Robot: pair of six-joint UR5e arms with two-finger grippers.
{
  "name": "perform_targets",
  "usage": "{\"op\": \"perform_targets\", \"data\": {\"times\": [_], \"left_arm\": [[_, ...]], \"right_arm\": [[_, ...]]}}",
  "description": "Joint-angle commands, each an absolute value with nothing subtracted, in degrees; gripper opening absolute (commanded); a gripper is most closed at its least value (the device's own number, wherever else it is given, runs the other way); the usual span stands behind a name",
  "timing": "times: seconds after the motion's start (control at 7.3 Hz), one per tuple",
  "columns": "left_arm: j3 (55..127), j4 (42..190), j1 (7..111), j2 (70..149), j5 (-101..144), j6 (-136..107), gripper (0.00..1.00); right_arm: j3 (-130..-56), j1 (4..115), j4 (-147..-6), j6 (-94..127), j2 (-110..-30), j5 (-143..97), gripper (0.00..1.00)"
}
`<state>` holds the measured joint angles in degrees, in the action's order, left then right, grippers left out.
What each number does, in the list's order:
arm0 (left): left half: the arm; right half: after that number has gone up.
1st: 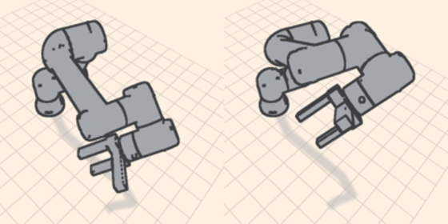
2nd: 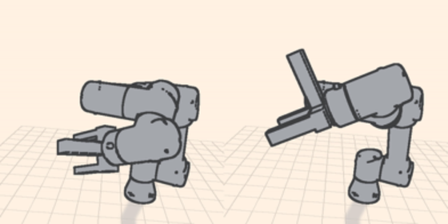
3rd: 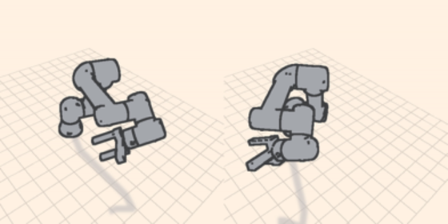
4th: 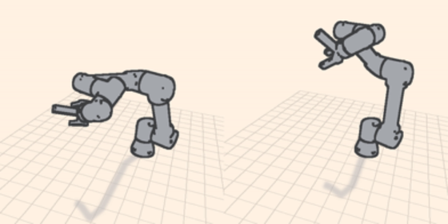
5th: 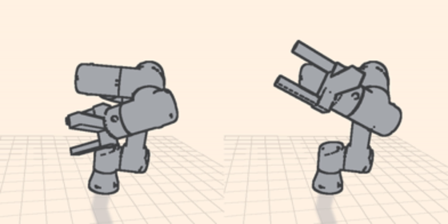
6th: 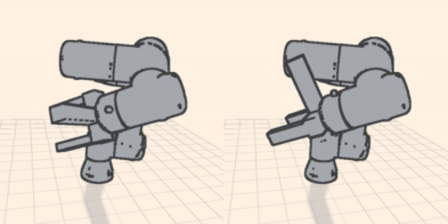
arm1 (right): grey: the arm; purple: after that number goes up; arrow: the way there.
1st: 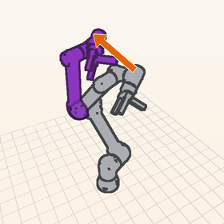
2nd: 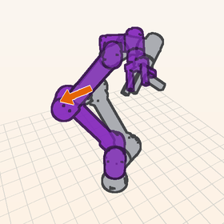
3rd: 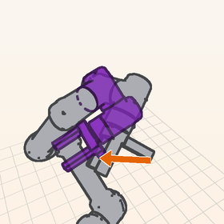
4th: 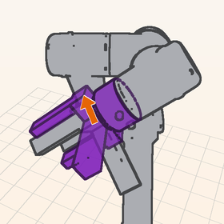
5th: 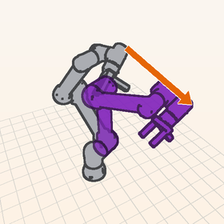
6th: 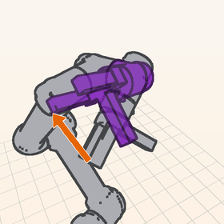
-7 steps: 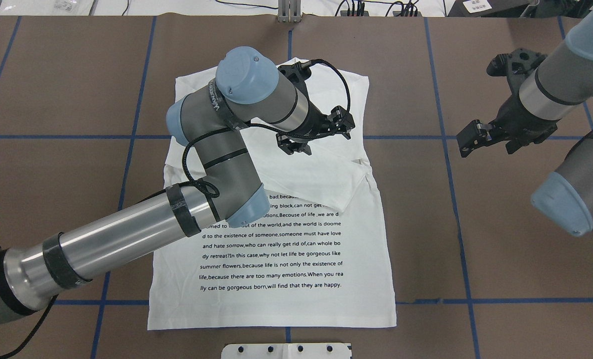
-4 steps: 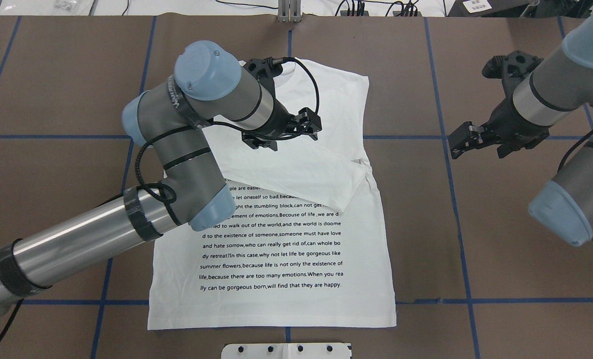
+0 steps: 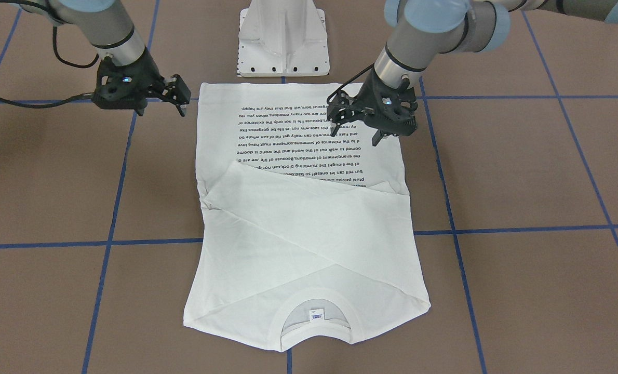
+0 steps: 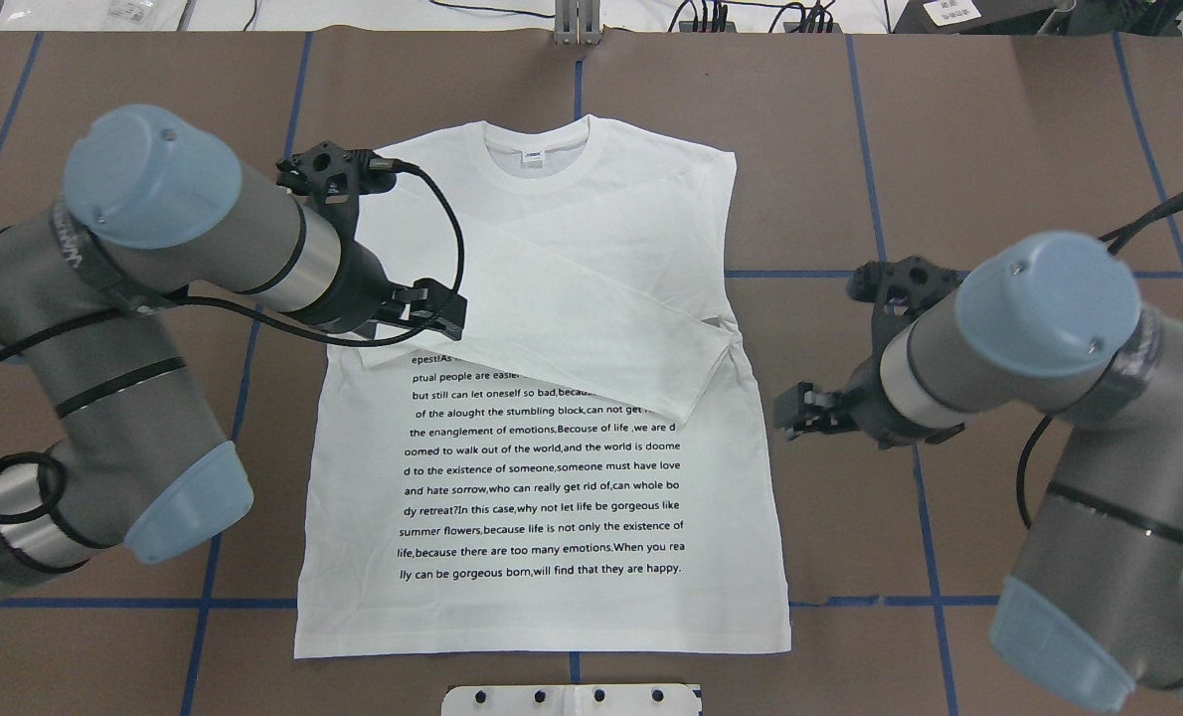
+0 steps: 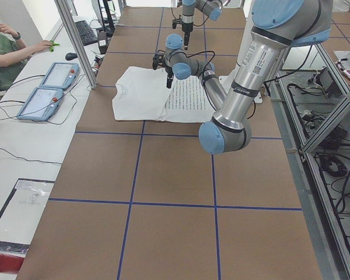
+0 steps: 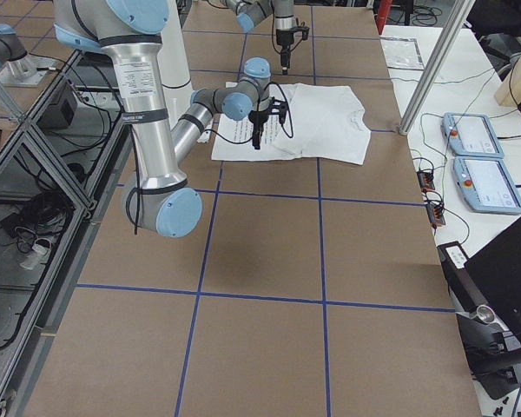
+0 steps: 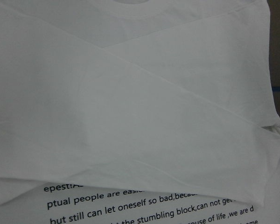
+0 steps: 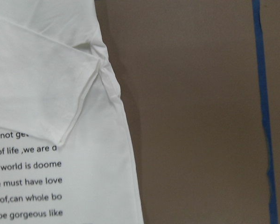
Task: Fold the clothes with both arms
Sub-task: 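Release the sleeve and withdraw the left gripper while the right gripper moves down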
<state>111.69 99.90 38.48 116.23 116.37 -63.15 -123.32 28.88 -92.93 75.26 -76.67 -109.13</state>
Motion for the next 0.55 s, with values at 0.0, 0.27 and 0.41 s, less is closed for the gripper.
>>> {"op": "perform_targets", "data": {"times": [0.0, 0.27, 0.41], "left_arm": [[120.03, 98.96, 38.41, 108.22, 116.37, -62.4, 1.0], [120.68, 98.79, 38.41, 107.32, 116.37, -62.4, 1.0], [120.59, 98.7, 38.32, 107.31, 116.37, -62.4, 1.0]], "right_arm": [[-124.01, 14.63, -92.03, 85.76, -76.73, -98.54, 1.0], [-120.96, 9.25, -91.5, 88.77, -76.64, -97.3, 1.0], [-118.68, 8.27, -88.97, 88.94, -76.55, -97.21, 1.0]]}}
